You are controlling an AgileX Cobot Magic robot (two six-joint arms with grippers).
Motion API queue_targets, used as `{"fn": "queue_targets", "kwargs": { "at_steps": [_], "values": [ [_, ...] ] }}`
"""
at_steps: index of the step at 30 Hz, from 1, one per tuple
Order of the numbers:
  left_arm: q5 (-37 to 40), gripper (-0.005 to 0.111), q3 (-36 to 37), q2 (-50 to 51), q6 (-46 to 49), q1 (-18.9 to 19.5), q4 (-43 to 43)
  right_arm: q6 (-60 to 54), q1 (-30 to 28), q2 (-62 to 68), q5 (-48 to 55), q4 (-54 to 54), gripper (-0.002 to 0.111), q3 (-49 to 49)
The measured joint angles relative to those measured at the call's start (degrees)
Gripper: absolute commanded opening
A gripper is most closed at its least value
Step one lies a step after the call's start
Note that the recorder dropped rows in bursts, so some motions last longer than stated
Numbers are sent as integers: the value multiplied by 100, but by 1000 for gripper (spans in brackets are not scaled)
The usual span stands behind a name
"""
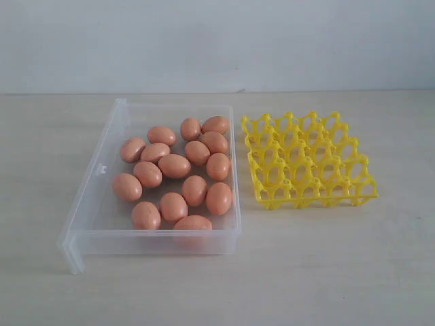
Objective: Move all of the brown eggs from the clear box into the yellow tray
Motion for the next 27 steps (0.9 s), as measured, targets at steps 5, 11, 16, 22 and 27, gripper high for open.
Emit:
{"fn": "queue_targets", "kwargs": {
  "at_steps": [5, 11, 16, 22, 27],
  "values": [
    [0, 4, 0, 0, 0, 0, 0, 0, 0, 0, 0, 0, 0, 0],
    [0, 4, 0, 0, 0, 0, 0, 0, 0, 0, 0, 0, 0, 0],
    [0, 4, 0, 0, 0, 0, 0, 0, 0, 0, 0, 0, 0, 0],
    [0, 4, 0, 0, 0, 0, 0, 0, 0, 0, 0, 0, 0, 0],
    [0, 4, 0, 0, 52, 0, 11, 0, 0, 0, 0, 0, 0, 0]
  ]
}}
